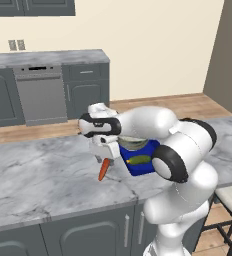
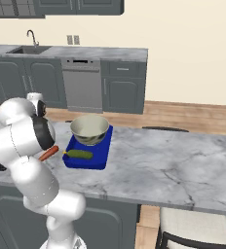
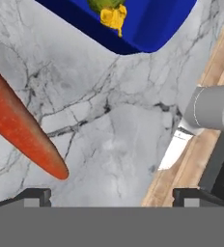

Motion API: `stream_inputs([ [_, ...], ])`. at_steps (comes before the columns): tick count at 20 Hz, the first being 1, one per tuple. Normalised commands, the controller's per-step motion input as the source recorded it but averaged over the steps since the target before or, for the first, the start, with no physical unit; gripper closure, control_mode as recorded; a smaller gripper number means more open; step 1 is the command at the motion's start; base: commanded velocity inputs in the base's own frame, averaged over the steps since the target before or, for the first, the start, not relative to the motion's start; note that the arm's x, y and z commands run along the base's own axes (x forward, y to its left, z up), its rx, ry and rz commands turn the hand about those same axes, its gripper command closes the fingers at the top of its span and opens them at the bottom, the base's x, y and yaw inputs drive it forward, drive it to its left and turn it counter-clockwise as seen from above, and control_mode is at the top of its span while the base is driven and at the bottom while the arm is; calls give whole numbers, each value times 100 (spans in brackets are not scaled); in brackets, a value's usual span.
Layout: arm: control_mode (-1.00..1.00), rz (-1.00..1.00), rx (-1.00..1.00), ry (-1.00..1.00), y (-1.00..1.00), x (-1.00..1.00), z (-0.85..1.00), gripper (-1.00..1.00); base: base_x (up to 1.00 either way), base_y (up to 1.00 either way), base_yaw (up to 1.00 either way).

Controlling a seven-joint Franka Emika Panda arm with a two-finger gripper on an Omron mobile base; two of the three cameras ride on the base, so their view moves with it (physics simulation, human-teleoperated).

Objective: Place the two vegetables and bowl onto the tray for setting up a vegetable dip station.

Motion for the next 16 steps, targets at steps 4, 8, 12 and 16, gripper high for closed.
stream_inputs([
  [4,-100,-1,-11,-11,-1,16,-16,-100,0,0,0],
  [8,-100,0,-2,0,-7,29,-15,-100,0,0,0],
  [12,-100,5,0,0,-4,29,-11,-100,0,0,0],
  [16,-100,15,0,-7,0,19,-13,-100,0,0,0],
])
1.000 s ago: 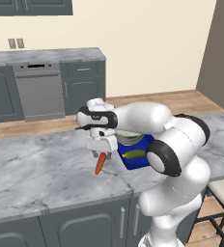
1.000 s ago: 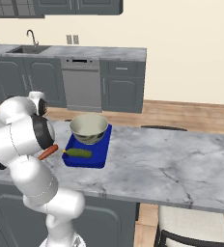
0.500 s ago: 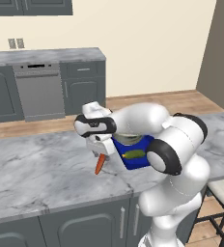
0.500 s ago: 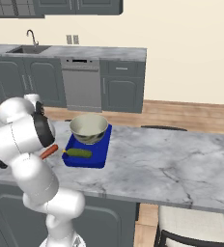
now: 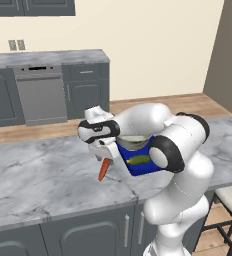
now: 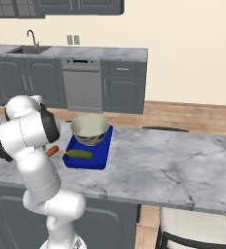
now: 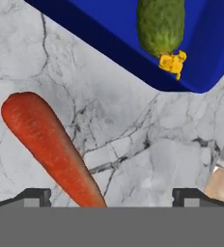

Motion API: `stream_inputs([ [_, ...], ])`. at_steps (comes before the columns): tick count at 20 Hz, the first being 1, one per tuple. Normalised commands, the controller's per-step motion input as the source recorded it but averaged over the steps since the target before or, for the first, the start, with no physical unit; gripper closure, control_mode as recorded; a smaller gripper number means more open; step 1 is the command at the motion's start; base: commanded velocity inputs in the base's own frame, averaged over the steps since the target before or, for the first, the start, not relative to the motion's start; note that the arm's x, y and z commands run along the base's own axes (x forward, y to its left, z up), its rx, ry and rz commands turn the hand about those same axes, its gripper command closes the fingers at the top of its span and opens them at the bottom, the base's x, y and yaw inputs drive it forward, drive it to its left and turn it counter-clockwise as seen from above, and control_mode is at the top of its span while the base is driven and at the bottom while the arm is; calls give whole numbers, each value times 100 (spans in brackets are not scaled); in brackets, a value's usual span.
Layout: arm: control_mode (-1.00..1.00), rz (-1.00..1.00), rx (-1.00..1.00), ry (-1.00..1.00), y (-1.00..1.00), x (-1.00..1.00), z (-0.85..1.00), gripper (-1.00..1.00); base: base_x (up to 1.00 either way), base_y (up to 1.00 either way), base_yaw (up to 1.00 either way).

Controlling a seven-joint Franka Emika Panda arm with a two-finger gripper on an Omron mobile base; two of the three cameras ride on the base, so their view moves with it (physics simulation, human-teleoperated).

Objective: Place the two vegetables and bowl onto the tray for setting up a vegetable dip station.

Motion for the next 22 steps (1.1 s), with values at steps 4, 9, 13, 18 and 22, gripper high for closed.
stream_inputs([
  [4,-100,17,0,-18,0,15,-17,-100,0,0,0],
  [9,-100,11,0,-10,-1,21,-18,-100,0,0,0],
  [13,-100,5,0,-1,-4,25,-21,-100,0,0,0],
  [18,-100,4,0,0,-3,30,-20,-100,0,0,0],
  [22,-100,2,0,0,0,25,-22,-100,0,0,0],
])
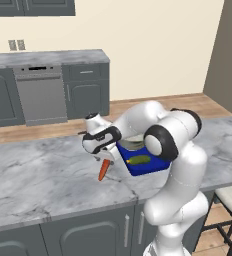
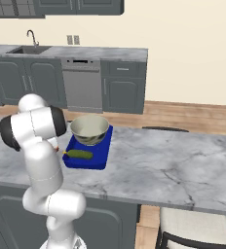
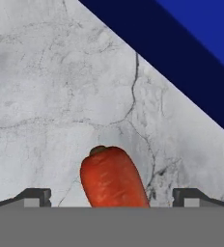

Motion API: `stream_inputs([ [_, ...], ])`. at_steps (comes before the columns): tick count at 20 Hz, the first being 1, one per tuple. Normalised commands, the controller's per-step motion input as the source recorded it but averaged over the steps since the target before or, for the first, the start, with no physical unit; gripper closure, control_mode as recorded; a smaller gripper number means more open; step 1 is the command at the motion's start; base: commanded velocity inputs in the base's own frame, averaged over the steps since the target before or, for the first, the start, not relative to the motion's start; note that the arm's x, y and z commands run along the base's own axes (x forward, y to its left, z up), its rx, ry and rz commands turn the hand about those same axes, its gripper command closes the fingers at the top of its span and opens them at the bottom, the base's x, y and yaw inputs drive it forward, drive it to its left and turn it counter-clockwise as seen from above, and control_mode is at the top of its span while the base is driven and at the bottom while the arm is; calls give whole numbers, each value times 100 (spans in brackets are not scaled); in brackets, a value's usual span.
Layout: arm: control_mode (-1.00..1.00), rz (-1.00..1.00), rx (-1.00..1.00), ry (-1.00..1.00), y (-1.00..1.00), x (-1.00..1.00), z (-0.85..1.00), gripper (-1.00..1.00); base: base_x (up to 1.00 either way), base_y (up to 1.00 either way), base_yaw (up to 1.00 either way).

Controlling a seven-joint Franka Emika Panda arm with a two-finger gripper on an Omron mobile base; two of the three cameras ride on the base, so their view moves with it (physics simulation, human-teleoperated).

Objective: Place the two vegetables and bowl onto the tray for setting up a vegetable dip station.

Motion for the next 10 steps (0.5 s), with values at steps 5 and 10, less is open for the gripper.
stream_inputs([
  [5,-100,0,0,0,1,16,-21,-100,0,0,0],
  [10,-100,0,0,0,6,6,-20,-100,0,0,0],
])
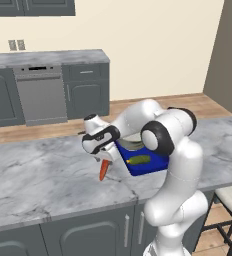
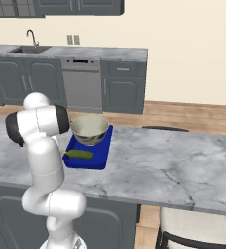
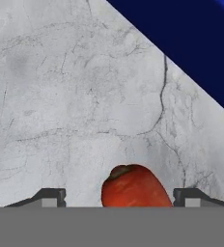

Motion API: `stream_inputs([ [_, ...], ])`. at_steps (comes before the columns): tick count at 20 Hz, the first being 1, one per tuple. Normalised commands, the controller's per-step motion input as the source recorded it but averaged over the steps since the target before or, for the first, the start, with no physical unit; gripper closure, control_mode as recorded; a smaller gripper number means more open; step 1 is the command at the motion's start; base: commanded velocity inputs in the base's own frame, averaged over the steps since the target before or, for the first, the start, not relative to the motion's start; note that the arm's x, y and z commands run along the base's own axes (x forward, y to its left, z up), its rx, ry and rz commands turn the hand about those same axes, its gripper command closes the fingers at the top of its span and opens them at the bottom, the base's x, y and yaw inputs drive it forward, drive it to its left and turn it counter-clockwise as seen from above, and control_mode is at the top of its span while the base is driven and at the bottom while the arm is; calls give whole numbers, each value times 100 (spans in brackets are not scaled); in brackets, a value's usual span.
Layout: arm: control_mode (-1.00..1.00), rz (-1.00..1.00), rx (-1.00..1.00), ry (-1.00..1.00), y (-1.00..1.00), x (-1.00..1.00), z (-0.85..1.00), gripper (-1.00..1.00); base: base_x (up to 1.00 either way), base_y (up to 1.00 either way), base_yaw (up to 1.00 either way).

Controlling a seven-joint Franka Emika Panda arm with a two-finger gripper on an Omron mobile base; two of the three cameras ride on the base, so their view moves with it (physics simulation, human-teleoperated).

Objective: Place the two vegetables and bowl onto the tray for setting up a vegetable dip station.

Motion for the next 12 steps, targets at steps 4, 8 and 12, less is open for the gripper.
stream_inputs([
  [4,-100,0,0,0,10,0,-18,100,0,0,0],
  [8,-100,0,0,0,10,-1,-18,100,0,0,0],
  [12,-100,0,0,0,0,-11,-9,100,0,0,0],
])
